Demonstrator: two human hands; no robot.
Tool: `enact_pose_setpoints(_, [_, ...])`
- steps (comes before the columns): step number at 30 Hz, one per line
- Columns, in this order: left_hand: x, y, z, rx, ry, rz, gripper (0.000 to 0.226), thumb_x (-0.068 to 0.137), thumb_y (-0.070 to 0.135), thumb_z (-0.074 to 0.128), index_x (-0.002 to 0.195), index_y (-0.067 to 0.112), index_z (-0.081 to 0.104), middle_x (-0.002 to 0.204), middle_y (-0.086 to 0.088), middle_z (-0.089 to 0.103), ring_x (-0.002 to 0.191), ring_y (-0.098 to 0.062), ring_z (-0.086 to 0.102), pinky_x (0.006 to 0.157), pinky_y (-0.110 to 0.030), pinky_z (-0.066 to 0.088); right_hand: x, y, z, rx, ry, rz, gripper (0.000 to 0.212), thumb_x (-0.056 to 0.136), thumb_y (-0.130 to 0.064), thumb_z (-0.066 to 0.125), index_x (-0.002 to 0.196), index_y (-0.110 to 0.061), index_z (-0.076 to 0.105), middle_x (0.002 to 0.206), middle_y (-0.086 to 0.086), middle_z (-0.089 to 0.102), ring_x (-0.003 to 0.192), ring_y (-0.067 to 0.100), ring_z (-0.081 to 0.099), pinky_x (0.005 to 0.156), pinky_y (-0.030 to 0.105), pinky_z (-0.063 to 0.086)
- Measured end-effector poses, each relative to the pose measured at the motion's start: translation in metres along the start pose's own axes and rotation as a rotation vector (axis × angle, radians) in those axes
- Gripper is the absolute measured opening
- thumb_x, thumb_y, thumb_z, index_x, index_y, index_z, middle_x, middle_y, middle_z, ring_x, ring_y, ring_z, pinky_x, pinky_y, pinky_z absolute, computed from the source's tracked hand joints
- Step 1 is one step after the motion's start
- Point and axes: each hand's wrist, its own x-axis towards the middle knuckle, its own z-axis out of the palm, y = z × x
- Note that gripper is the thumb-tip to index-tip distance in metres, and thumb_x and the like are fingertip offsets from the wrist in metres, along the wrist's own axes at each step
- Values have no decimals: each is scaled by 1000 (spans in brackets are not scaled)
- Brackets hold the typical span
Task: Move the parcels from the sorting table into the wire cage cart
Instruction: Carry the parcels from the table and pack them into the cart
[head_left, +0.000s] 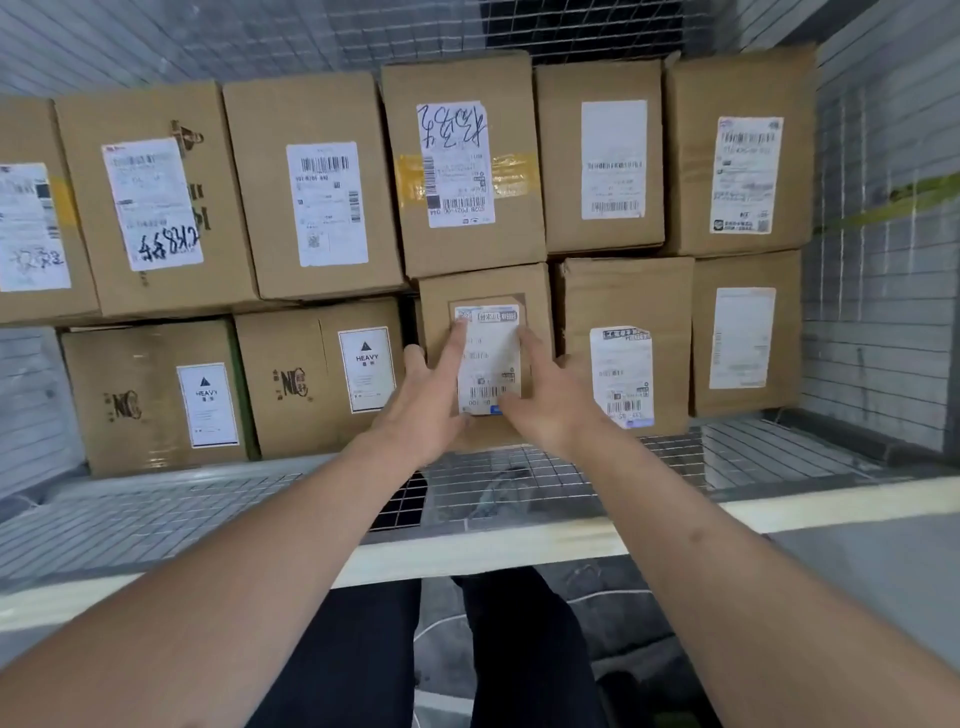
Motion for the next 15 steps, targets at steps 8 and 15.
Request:
enact_pose_setpoints(8, [9,-1,22,339,155,112,117,84,26,84,163,25,-3,164,-17,-16,151,-46,19,101,-48,53,9,7,11,-231,-64,0,94,99,-39,59,164,-38,-10,152,21,29,130,40,48,108,43,41])
enact_pose_setpoints(15, [16,8,2,567,131,263,97,92,27,75,162,2,12,172,-16,-6,159,-34,-2,128,-45,16,2,-2,8,-270,161,-109,51,96,-27,59,144,-23,46,144,16,41,114,35,57,99,43,51])
